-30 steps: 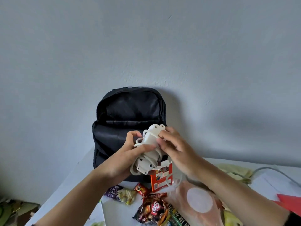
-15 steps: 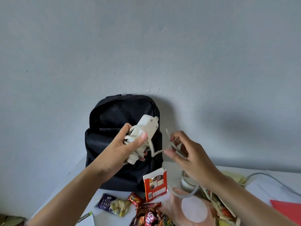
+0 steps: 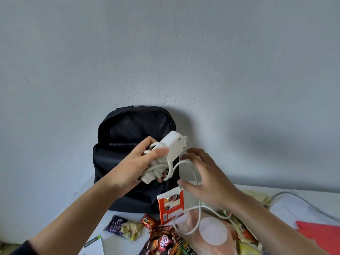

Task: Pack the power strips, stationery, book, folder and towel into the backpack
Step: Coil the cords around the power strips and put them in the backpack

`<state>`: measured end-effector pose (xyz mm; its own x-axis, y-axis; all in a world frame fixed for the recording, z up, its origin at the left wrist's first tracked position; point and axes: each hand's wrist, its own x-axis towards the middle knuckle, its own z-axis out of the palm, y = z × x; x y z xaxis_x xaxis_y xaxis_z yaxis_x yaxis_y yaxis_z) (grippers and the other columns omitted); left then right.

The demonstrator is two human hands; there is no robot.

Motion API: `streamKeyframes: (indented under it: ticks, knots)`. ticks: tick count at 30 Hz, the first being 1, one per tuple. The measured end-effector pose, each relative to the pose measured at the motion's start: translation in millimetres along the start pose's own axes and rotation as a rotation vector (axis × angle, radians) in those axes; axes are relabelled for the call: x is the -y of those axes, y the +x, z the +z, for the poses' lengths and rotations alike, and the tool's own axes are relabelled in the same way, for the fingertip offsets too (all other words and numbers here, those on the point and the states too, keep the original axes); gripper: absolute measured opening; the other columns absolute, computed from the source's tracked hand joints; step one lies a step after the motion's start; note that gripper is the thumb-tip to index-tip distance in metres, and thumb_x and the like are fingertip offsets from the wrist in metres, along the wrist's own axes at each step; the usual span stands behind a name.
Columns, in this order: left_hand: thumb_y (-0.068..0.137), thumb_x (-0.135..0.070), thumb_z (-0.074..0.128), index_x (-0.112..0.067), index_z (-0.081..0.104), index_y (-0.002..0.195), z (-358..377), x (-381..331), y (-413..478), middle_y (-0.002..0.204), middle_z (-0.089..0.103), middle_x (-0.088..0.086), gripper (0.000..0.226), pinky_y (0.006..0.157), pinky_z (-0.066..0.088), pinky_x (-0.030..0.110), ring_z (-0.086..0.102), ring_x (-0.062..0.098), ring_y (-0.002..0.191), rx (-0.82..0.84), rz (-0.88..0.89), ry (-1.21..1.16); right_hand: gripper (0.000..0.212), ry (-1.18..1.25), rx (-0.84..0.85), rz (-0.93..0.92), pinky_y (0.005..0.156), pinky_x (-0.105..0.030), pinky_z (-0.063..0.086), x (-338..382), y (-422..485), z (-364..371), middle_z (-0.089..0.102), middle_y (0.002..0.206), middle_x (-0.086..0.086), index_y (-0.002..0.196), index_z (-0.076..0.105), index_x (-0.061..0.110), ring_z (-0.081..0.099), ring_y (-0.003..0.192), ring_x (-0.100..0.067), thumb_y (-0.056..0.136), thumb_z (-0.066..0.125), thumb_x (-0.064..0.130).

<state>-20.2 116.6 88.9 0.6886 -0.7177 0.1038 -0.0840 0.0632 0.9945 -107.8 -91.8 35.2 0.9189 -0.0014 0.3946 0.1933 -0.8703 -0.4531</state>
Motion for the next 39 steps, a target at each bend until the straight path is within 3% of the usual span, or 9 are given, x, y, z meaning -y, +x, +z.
streamKeyframes:
  ticks: [8, 10, 13, 16, 21, 27, 34, 36, 39]
  knots:
    - [0.088, -0.036, 0.077, -0.01, 0.051, 0.118, 15.4, -17.6, 3.4, 0.09, 0.071, 0.0, 0.048, 0.069, 0.061, 0.031, 0.072, 0.018, 0.081, -0.1, 0.267, 0.228, 0.063, 0.546, 0.157, 0.024, 0.112, -0.035, 0.044, 34.6, 17.6, -5.7, 0.064, 0.132, 0.015, 0.143, 0.041, 0.038, 0.057, 0.126, -0.001, 0.089, 0.07, 0.056]
    - [0.09, -0.044, 0.076, -0.011, 0.053, 0.117, 17.1, -19.8, 2.9, 0.089, 0.069, -0.001, 0.049, 0.064, 0.057, 0.025, 0.071, 0.014, 0.079, -0.115, 0.308, 0.22, 0.053, 0.584, 0.16, 0.022, 0.102, -0.022, 0.049, 36.4, 22.0, -16.2, 0.067, 0.122, 0.016, 0.139, 0.048, 0.028, 0.063, 0.115, 0.002, 0.093, 0.071, 0.037]
    - [0.088, -0.047, 0.069, -0.012, 0.056, 0.116, 13.0, -24.7, 4.7, 0.088, 0.067, 0.0, 0.047, 0.061, 0.056, 0.028, 0.069, 0.02, 0.076, -0.134, 0.306, 0.187, 0.023, 0.498, 0.115, -0.004, 0.075, -0.009, 0.042, 35.6, 22.7, -35.5, 0.064, 0.08, 0.03, 0.112, 0.063, 0.028, 0.06, 0.077, 0.009, 0.094, 0.063, 0.043]
    - [0.089, -0.048, 0.068, -0.015, 0.061, 0.114, 6.3, -30.0, 6.1, 0.09, 0.068, 0.004, 0.042, 0.066, 0.056, 0.037, 0.068, 0.028, 0.082, -0.133, 0.266, 0.115, 0.041, 0.389, 0.0, -0.069, 0.062, -0.021, 0.033, 32.8, 17.3, -45.4, 0.048, 0.065, 0.003, 0.091, 0.069, 0.019, 0.04, 0.058, -0.005, 0.096, 0.05, 0.055]
    - [0.085, -0.062, 0.064, -0.007, 0.066, 0.109, 4.6, -29.8, 6.6, 0.094, 0.067, 0.017, 0.059, 0.08, 0.046, 0.053, 0.06, 0.035, 0.083, -0.098, 0.2, 0.017, 0.057, 0.225, -0.08, -0.209, 0.058, -0.034, 0.029, 39.2, 13.5, -57.5, 0.033, 0.059, -0.008, 0.064, 0.042, 0.004, 0.031, 0.056, -0.021, 0.101, 0.052, 0.046]
    - [0.072, -0.04, 0.069, -0.004, 0.064, 0.112, 5.8, -28.3, 2.4, 0.096, 0.07, 0.02, 0.054, 0.072, 0.055, 0.038, 0.067, 0.033, 0.08, 0.068, 0.145, -0.135, 0.05, 0.324, 0.077, -0.053, 0.057, -0.022, 0.027, 27.4, 13.2, -80.1, 0.036, 0.058, 0.003, 0.073, 0.063, 0.006, 0.032, 0.055, -0.008, 0.092, 0.06, 0.052]
    - [0.063, -0.029, 0.063, -0.006, 0.06, 0.122, 6.3, -30.6, 0.8, 0.1, 0.063, 0.014, 0.063, 0.059, 0.054, 0.032, 0.064, 0.028, 0.079, 0.186, 0.219, 0.041, 0.079, 0.293, 0.193, 0.132, 0.06, -0.026, 0.043, 11.4, 28.4, -69.6, 0.041, 0.066, -0.009, 0.081, 0.049, -0.008, 0.048, 0.054, -0.016, 0.077, 0.058, 0.07]
    - [0.063, -0.03, 0.063, -0.007, 0.06, 0.122, 5.8, -30.5, 0.8, 0.102, 0.063, 0.013, 0.063, 0.059, 0.055, 0.032, 0.064, 0.028, 0.082, 0.188, 0.225, 0.093, 0.075, 0.221, 0.217, 0.165, 0.06, -0.019, 0.042, 11.8, 28.7, -67.8, 0.051, 0.061, -0.002, 0.089, 0.062, 0.002, 0.052, 0.053, -0.01, 0.075, 0.051, 0.075]
    - [0.065, -0.032, 0.065, -0.008, 0.06, 0.123, 2.8, -31.6, -0.1, 0.102, 0.065, 0.01, 0.063, 0.061, 0.054, 0.029, 0.064, 0.025, 0.084, 0.209, 0.23, 0.166, 0.027, 0.193, 0.239, 0.17, 0.063, -0.019, 0.046, 9.8, 29.1, -67.6, 0.069, 0.073, 0.018, 0.091, 0.064, 0.057, 0.056, 0.06, -0.004, 0.077, 0.048, 0.075]
